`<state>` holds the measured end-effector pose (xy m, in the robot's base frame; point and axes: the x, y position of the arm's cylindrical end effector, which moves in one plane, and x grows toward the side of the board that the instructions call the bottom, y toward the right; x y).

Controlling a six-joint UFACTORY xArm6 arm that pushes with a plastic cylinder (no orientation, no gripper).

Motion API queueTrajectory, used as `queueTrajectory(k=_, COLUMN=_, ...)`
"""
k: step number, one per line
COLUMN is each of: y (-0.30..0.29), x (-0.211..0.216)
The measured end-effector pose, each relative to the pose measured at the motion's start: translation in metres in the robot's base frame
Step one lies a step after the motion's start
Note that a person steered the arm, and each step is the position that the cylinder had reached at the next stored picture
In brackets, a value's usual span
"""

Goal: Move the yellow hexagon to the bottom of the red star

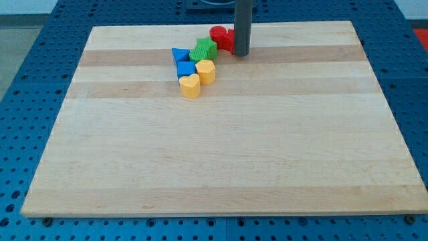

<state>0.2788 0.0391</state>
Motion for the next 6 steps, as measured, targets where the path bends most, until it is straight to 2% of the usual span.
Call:
queueTrajectory(k=1, y=0.000, x=-0.004)
queueTrajectory(k=2, y=0.000, x=0.014)
queueTrajectory(k=4, y=0.000, x=0.104)
queueTrajectory(k=5, y=-0.032, x=0.128)
queueTrajectory(k=6, y=-0.054, x=0.130)
